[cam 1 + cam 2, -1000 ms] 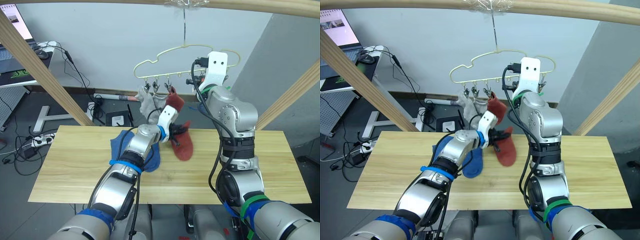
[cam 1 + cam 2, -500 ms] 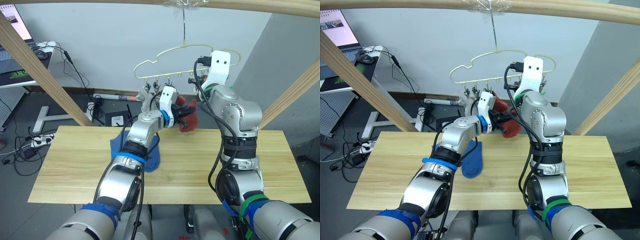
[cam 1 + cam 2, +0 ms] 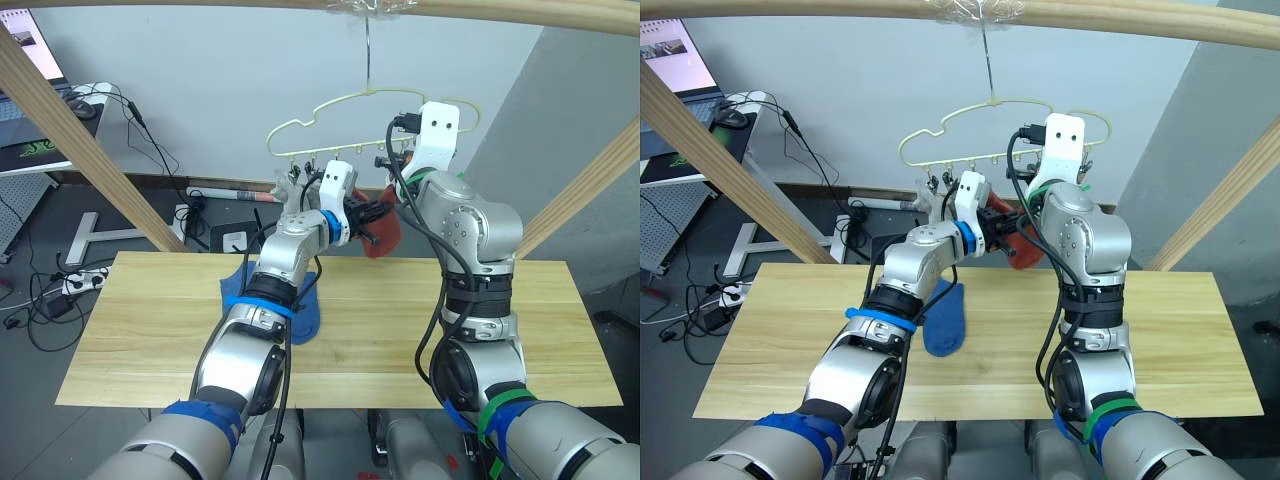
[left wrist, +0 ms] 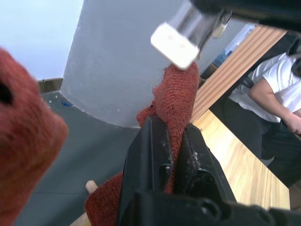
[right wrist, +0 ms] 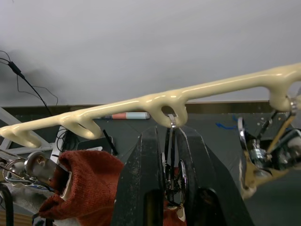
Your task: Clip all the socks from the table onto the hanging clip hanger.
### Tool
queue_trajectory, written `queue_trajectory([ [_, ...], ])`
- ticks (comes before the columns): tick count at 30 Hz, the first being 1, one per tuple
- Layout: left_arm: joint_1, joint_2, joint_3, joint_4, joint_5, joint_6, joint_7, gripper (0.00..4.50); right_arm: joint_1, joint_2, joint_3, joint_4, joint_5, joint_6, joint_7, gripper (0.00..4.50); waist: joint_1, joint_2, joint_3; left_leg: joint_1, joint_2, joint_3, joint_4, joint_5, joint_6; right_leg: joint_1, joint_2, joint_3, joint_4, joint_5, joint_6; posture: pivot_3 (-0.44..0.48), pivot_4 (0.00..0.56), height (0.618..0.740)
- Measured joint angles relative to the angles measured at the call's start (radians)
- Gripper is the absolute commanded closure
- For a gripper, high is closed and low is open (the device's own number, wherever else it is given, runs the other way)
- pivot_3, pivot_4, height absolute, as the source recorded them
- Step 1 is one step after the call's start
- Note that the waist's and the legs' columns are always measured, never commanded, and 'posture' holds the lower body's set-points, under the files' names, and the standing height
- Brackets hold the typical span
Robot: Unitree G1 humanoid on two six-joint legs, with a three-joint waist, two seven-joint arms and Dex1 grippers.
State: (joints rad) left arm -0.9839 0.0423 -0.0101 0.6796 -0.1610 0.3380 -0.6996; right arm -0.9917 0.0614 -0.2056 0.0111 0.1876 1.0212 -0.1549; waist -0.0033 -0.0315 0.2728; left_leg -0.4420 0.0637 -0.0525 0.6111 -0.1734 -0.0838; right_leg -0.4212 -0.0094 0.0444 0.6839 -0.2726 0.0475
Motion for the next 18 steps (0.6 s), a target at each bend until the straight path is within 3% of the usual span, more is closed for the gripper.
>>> queue_trajectory([
  [14,-0.036,-0.009,0.025,0.037,-0.031,-0.013,0.013,4.16,0.0,0.005,-0.003,0.0,0.002,0.005,0.0,4.37,0.0,0.0,0.0,0.0,0.0,0.0,0.0,0.0,0.0,0.0,0.0,0.0,0.0,0.0,0.0,0.051,0.206,0.74],
  [15,-0.036,-0.01,0.025,0.038,-0.032,-0.013,0.013,4.21,0.0,0.005,-0.004,0.0,0.002,0.005,0.0,3.61,0.0,0.0,0.0,0.0,0.0,0.0,0.0,0.0,0.0,0.0,0.0,0.0,0.0,0.0,0.0,0.051,0.206,0.74],
  [18,-0.039,-0.013,0.025,0.038,-0.036,-0.013,0.012,4.21,0.0,0.013,-0.008,0.0,0.003,0.009,-0.002,2.51,0.0,0.0,0.0,0.0,0.0,0.0,0.0,0.0,0.0,0.0,0.0,0.0,0.0,0.0,0.0,0.05,0.206,0.74],
])
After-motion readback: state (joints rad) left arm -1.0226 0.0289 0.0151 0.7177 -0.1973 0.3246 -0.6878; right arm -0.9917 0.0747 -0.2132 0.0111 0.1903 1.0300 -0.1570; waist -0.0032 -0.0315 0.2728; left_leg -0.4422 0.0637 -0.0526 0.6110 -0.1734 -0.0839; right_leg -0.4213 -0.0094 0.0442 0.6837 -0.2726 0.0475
